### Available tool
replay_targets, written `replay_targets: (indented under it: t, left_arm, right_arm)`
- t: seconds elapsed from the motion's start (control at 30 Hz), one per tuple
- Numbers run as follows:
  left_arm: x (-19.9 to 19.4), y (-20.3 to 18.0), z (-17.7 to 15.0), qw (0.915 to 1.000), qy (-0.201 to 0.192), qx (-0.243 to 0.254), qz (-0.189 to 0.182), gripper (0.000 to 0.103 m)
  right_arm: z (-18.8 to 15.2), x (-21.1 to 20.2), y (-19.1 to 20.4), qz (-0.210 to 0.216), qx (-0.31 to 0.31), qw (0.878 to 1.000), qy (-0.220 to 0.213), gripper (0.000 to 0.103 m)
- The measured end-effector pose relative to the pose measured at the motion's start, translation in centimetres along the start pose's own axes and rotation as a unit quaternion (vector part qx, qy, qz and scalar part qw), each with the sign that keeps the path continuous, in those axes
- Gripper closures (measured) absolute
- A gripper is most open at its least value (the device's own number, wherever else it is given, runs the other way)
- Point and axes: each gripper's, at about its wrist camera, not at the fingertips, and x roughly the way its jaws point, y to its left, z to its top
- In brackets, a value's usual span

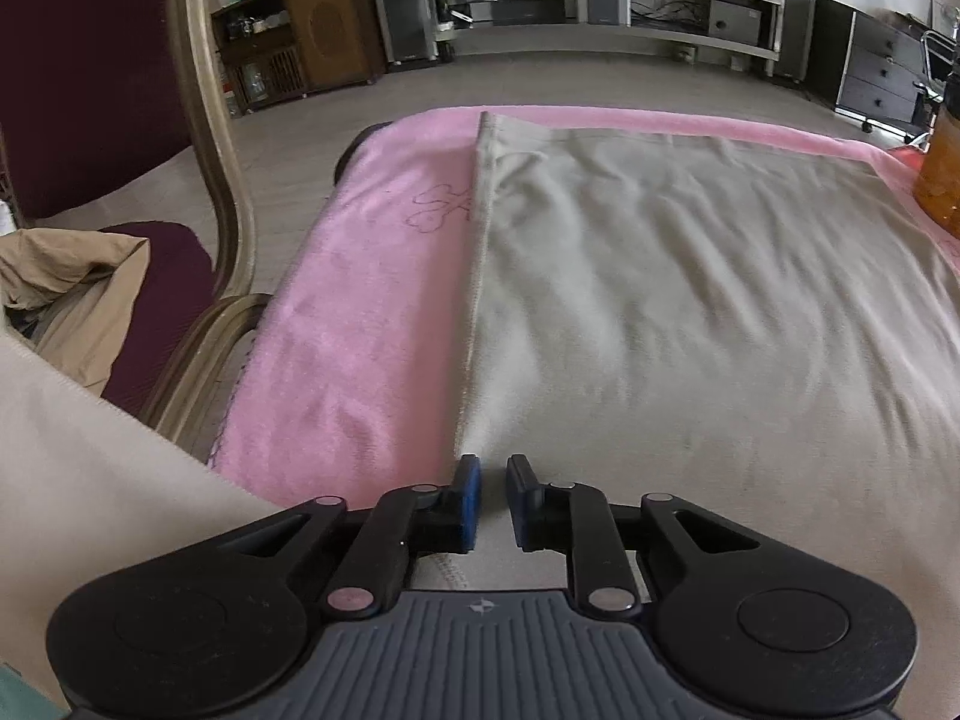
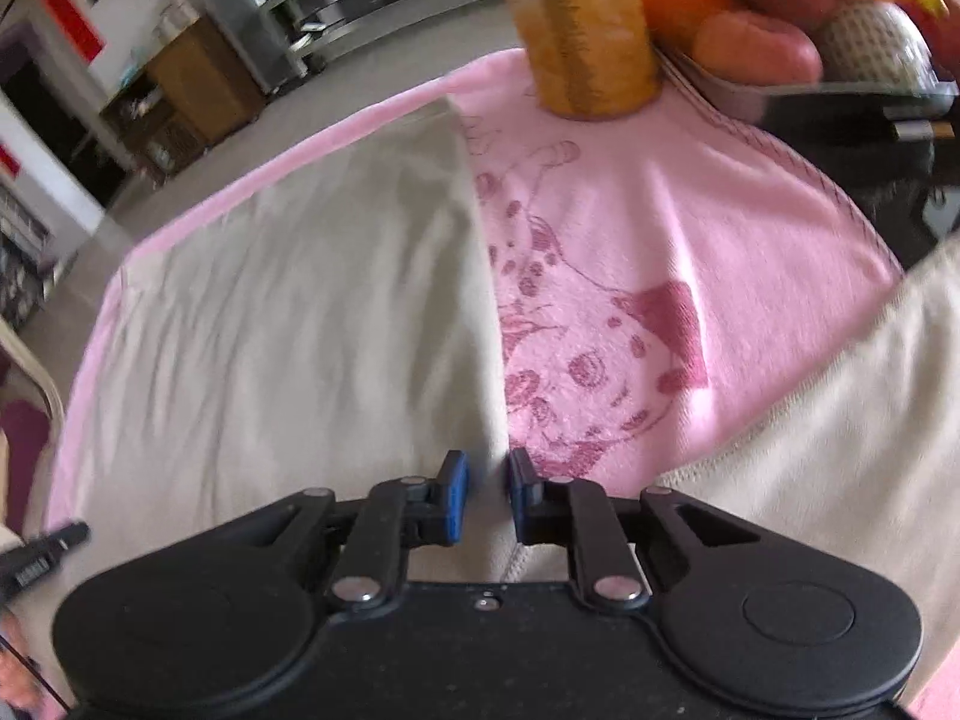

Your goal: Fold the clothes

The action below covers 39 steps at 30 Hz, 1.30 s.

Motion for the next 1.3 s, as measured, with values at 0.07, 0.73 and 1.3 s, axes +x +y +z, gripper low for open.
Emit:
replay_targets:
  t: [0.07, 0.73, 1.3]
  left_arm:
    - [-0.1, 0.0, 0.0, 0.9999, 0.002, -0.006, 0.01, 0.086]
    - [3.3, -2.6, 2.9, 0.9957, -0.07, 0.001, -0.061, 0.084]
    - [5.7, -4.0, 5.1, 0.9926, -0.096, -0.02, -0.073, 0.079]
  right_arm:
    - [-0.2, 0.0, 0.6, -0.024, -0.021, 0.999, -0.01, 0.099]
    - [3.1, 4.8, -2.8, 0.21, 0.134, 0.968, -0.008, 0.092]
    - [6.4, 7.3, -1.3, 0.229, 0.127, 0.964, -0.052, 0.092]
